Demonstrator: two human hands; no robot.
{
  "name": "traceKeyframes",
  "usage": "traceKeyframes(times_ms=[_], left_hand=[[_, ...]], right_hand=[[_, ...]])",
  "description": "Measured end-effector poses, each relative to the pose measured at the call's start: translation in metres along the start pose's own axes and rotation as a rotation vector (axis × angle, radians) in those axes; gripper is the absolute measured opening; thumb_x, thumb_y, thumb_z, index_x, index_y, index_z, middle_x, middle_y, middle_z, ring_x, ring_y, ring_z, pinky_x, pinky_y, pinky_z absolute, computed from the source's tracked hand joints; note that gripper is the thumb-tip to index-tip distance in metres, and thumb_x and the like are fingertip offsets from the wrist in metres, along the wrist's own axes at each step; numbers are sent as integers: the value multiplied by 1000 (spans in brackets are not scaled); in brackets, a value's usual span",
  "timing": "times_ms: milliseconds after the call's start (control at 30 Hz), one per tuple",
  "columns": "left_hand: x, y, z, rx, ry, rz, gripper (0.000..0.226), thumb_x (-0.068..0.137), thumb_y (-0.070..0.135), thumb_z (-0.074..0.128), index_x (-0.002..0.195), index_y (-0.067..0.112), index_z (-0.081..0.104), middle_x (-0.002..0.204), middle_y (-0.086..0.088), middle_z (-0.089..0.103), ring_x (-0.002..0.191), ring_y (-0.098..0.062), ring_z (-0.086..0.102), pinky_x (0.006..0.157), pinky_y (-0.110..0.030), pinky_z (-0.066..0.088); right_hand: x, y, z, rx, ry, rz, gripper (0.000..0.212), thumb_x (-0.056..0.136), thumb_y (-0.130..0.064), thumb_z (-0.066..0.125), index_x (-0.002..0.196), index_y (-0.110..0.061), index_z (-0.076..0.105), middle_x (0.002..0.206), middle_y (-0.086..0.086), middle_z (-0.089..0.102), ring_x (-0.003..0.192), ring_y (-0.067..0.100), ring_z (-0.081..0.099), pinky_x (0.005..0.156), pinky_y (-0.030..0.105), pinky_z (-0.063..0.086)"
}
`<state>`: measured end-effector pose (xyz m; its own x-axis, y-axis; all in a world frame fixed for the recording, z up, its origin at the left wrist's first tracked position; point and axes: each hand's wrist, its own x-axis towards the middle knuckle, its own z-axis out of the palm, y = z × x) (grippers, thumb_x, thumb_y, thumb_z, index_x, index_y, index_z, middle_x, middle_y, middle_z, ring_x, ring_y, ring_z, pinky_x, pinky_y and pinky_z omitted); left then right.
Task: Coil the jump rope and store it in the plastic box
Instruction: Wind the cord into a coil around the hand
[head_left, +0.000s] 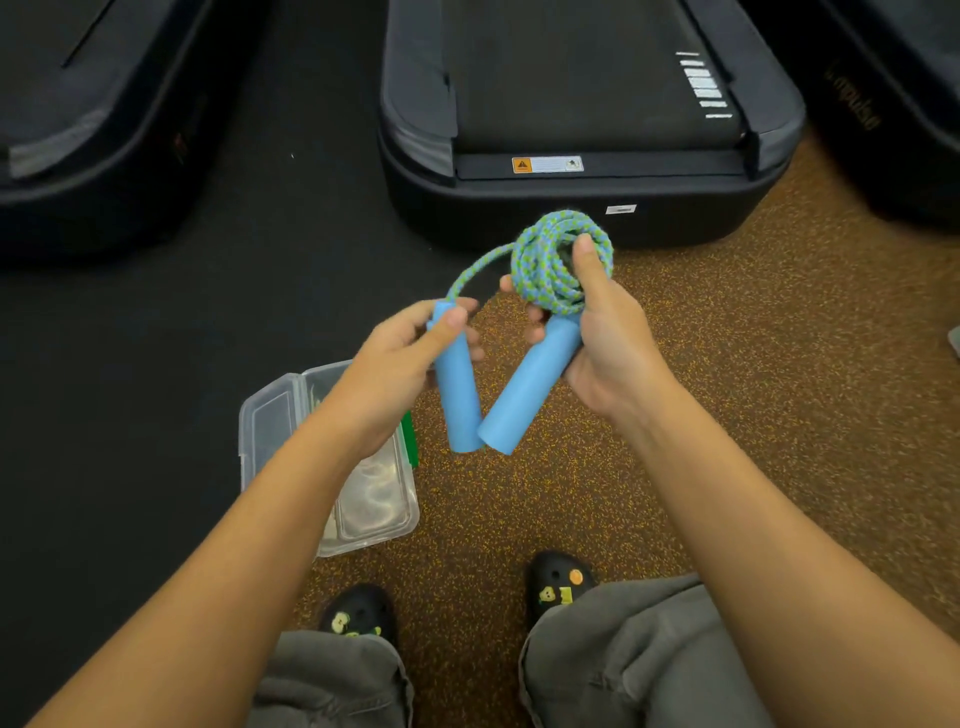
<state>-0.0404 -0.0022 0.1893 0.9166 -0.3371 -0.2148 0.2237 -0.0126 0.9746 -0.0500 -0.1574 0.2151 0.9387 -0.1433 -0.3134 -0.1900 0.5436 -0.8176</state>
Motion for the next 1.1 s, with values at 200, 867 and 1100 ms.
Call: traceKeyframes(times_ms=[200, 867, 1100], left_hand=[[4, 1, 3, -93, 232, 5, 29, 95, 33, 43, 112, 16, 59, 99, -5, 67, 83, -13, 67, 72, -27, 54], [-7, 4, 19, -181, 30, -63, 28, 93, 22, 49, 116, 8, 58, 104, -5, 66, 95, -14, 64, 86, -31, 52], [-6, -2, 18, -139, 12, -51, 21, 94, 21, 47, 113, 15, 54, 101, 2, 64, 91, -5, 63, 86, -25, 52]], right_hand=[[-9, 10, 8, -239, -114, 123, 29, 96, -38, 39, 90, -20, 60, 71, -6, 66, 54, 7, 55, 45, 22, 43], [-7, 35, 10, -464, -134, 93, 26, 93, -34, 49, 111, -15, 46, 114, 9, 56, 106, 17, 58, 101, 41, 46], [-5, 30, 10, -173, -188, 220, 36, 96, -16, 45, 128, 0, 45, 114, 15, 58, 104, 23, 58, 95, 36, 47]])
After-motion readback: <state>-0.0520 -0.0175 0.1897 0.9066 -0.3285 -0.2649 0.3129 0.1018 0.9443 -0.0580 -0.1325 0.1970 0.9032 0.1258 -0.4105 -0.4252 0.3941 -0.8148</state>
